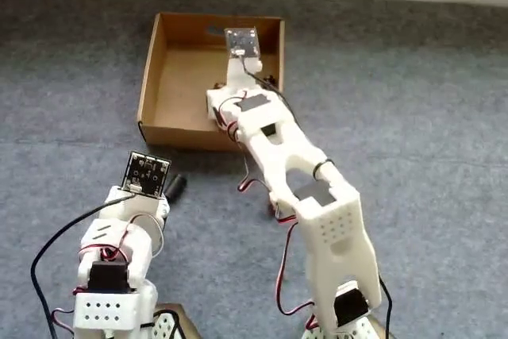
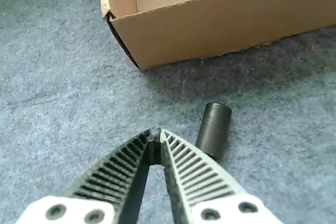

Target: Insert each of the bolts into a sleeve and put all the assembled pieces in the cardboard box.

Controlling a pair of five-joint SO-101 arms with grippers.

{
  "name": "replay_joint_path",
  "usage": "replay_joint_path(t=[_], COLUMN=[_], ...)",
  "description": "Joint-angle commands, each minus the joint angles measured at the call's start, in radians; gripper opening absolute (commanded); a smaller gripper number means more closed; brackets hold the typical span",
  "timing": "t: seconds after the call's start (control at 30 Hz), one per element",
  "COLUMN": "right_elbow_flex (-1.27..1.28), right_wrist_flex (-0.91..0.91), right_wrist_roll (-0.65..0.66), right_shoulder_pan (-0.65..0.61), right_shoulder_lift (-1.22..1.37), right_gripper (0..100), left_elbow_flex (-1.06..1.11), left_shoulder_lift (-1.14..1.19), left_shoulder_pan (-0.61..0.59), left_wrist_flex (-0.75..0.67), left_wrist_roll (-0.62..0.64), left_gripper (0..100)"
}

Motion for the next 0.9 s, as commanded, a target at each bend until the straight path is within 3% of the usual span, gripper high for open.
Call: replay_joint_path(t=[0.0, 0.27, 0.47, 0.7, 0.87], right_elbow_flex=[-0.047, -0.047, -0.047, -0.047, -0.041], right_wrist_flex=[0.001, 0.002, 0.004, 0.008, 0.147], right_wrist_roll=[0.000, 0.002, 0.002, 0.003, 0.003], right_shoulder_pan=[-0.005, -0.001, -0.002, 0.002, 0.038], right_shoulder_lift=[0.005, 0.010, 0.008, -0.061, -0.289], right_gripper=[0.6, 1.2, 15.9, 13.8, 13.8], left_elbow_flex=[0.019, 0.019, 0.019, 0.019, 0.019], left_shoulder_lift=[-0.010, -0.010, -0.010, -0.010, -0.010], left_shoulder_pan=[0.019, 0.019, 0.019, 0.019, 0.019], left_wrist_flex=[0.005, 0.005, 0.005, 0.005, 0.005], left_wrist_roll=[-0.008, -0.008, -0.008, -0.008, -0.008], left_gripper=[3, 3, 3, 3, 3])
